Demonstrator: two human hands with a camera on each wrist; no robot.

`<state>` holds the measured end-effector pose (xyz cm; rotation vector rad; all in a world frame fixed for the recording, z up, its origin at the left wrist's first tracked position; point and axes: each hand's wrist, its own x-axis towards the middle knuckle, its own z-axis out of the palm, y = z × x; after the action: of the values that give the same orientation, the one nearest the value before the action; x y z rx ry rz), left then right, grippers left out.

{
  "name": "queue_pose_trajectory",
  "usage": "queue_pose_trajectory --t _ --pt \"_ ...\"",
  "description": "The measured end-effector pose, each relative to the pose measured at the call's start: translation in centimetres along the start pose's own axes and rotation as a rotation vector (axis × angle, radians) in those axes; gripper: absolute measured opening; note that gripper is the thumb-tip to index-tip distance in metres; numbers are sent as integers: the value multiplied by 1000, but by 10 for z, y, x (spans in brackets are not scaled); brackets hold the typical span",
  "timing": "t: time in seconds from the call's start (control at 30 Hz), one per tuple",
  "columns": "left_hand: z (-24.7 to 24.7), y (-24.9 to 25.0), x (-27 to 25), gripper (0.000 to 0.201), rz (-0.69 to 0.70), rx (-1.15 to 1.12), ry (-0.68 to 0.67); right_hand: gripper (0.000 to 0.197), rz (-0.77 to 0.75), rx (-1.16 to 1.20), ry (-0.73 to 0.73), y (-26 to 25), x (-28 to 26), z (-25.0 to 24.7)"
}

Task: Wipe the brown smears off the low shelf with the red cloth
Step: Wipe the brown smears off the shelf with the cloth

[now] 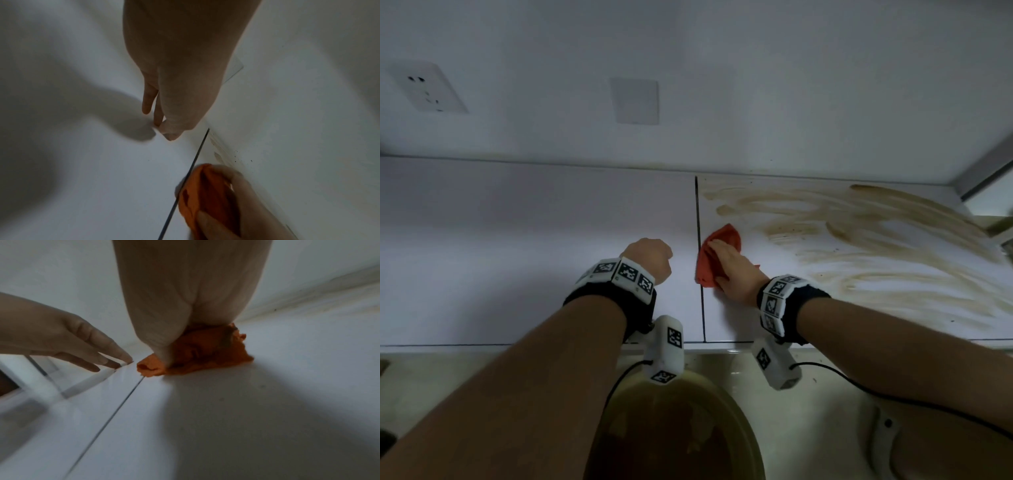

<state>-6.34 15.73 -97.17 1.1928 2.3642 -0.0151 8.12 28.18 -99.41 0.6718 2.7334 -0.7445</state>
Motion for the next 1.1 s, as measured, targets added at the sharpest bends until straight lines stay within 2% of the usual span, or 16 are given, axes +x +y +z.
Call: queue_pose_trajectory --t 0.17,0.33,0.57,0.73,0.87,1.1 --pt "-3 -7 10 41 -23 -53 42 74 -40 -212 -136 -13 25 -14" --pt "-5 -11 17 40 -35 -62 51 73 6 -367 -152 -7 61 -28" --pt "-7 -13 20 41 -23 -115 63 77 79 -290 -164 -1 46 -34" --pt "-7 -14 22 40 -35 -106 66 76 -8 -262 -181 -16 27 -19" --pt "-9 -17 21 40 -45 -87 91 77 -27 -303 -192 -22 46 -23" --pt "-10 -25 27 40 -37 -92 86 71 39 -342 -185 -5 93 -37"
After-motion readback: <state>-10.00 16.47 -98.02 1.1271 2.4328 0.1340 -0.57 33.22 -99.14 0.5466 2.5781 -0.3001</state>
